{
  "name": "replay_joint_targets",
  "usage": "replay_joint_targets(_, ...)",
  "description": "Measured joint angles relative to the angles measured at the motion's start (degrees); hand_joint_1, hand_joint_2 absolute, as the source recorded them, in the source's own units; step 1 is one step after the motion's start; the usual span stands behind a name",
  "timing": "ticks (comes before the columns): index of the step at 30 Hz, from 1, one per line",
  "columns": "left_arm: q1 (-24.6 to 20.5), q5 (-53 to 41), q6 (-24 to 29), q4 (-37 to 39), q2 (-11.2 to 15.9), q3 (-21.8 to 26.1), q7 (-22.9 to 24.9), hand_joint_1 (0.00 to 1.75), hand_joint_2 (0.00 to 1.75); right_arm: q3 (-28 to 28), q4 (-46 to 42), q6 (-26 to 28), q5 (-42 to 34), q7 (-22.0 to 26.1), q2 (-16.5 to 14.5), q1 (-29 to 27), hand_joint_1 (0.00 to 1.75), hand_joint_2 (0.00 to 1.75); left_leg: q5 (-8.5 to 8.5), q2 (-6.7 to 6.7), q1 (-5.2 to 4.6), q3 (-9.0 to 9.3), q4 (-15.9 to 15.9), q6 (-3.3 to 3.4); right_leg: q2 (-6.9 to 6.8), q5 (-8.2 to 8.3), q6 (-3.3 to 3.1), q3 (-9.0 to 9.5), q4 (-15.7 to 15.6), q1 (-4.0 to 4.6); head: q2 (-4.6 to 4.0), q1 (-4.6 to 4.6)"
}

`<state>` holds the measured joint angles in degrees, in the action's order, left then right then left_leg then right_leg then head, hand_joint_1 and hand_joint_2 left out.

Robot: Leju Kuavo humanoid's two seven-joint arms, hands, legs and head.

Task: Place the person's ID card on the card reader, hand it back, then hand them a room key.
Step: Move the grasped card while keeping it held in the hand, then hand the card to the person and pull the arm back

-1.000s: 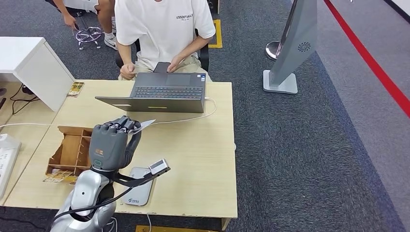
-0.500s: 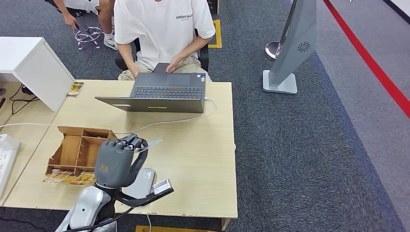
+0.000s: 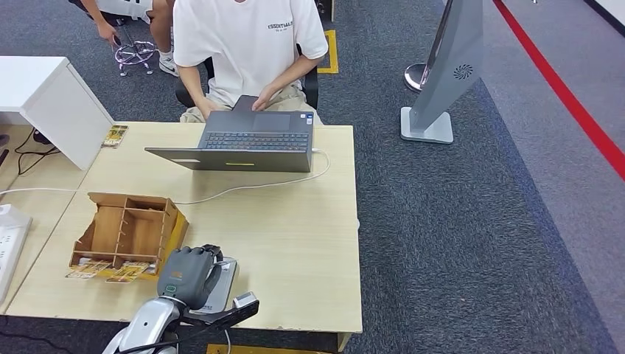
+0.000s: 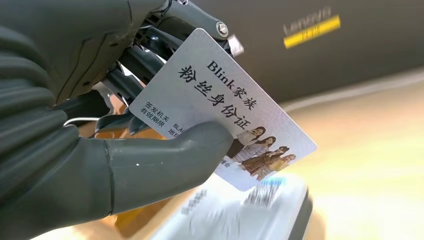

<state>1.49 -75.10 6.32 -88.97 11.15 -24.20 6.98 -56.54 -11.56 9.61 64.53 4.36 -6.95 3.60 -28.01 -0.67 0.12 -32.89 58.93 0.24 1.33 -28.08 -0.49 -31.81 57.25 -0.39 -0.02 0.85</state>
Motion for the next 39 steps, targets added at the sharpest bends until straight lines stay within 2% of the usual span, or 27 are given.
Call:
replay_joint_targets(21, -0.7, -1.1, -2.2, 3.6, 0.8, 0.0, 0.7, 1.75, 1.75, 0.0, 0.0, 0.0, 0.5, -0.3, 0.0, 0.0, 0.00, 1.75, 0.00, -0.02, 0.00, 0.18, 0.0, 0.00, -0.04, 0.00, 0.00, 0.20, 0.0, 0.00, 0.00, 0.00)
replay_joint_targets(24, -0.8, -1.6, -0.4, 3.1, 1.0, 0.0, 1.2, 1.75, 1.75, -0.1, 0.0, -0.1, 0.4, -0.5, 0.0, 0.0, 0.00, 1.75, 0.01, -0.02, 0.01, 0.20, 0.0, -0.01, -0.04, 0.00, 0.00, 0.19, 0.0, 0.00, 0.00, 0.01)
replay_joint_targets(26, -1.1, -2.3, 3.1, 1.9, 1.0, 0.1, 1.5, 1.75, 1.75, -0.1, 0.0, -0.1, 0.4, -0.3, 0.0, 0.0, 0.00, 1.75, 0.02, -0.02, 0.01, 0.19, 0.0, 0.00, -0.04, 0.01, 0.00, 0.17, 0.0, 0.00, 0.00, 0.01)
replay_joint_targets(29, -3.5, -3.5, 10.3, -1.5, 0.9, 0.3, 0.7, 1.75, 1.75, -0.2, 0.0, -0.3, 1.0, 0.5, 0.0, 0.0, 0.00, 1.75, 0.06, -0.10, 0.01, 0.17, 0.0, 0.02, -0.11, 0.02, 0.00, 0.19, 0.0, 0.01, 0.00, 0.00)
replay_joint_targets(31, -6.1, -3.9, 12.8, -3.8, 0.8, 0.5, -0.3, 1.75, 1.75, -0.2, 0.0, -0.6, 1.4, 1.1, 0.0, 0.1, 0.00, 1.75, 0.08, -0.15, 0.00, 0.17, 0.0, 0.00, -0.15, 0.04, 0.02, 0.23, 0.0, 0.01, 0.00, 0.00)
replay_joint_targets(39, -17.1, -6.1, 13.3, -6.0, 0.4, 1.1, -1.1, 1.75, 1.75, -0.1, 0.0, -1.1, 2.8, 1.5, 0.0, 0.4, 0.00, 1.75, 0.13, -0.14, 0.00, 0.19, 0.0, -0.05, -0.14, 0.07, 0.00, 0.22, 0.0, 0.01, 0.00, 0.00)
